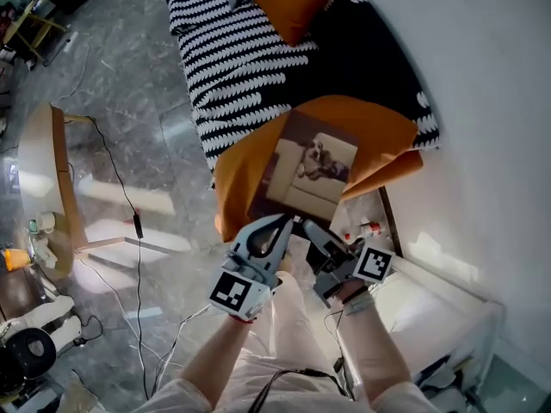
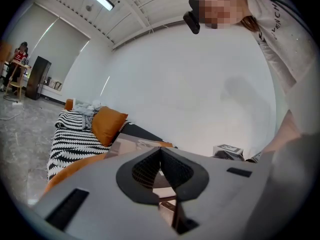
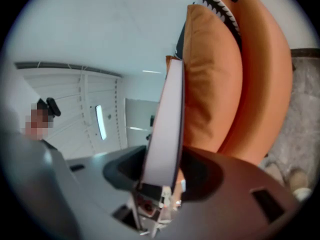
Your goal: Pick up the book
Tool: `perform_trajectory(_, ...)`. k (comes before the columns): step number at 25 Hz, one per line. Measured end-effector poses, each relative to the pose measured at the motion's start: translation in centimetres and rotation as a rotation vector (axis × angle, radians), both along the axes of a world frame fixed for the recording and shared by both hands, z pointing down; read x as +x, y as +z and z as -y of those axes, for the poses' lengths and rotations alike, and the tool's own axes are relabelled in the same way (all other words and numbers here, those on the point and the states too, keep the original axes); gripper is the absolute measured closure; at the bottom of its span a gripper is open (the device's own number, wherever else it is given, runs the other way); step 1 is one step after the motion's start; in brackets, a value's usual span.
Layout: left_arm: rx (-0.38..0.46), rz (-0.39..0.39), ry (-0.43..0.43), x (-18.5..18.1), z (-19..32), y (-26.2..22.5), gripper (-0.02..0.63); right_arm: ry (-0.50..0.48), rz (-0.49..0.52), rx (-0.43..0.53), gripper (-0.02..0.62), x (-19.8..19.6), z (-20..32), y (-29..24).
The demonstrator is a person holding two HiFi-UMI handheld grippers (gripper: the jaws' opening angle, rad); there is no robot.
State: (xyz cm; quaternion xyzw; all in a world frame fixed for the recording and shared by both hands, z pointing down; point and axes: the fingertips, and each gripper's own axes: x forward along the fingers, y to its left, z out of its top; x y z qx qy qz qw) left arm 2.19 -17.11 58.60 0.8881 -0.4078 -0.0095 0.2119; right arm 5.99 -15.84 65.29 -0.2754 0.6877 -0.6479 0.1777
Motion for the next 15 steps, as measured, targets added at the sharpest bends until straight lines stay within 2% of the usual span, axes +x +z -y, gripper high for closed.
perform_trajectory(2, 0.002, -0.003, -0.002, -0.1, 0.0, -0.1, 0.583, 0.009, 0.016, -0.002, 0.404, 0.0, 0.0, -0.2)
perform_trajectory(15, 0.016, -0.005, -0.004, -0.9, 0.6, -1.2, 0.583, 0.075, 0.088, -0.047, 0.425, 0.7, 0.5, -1.0)
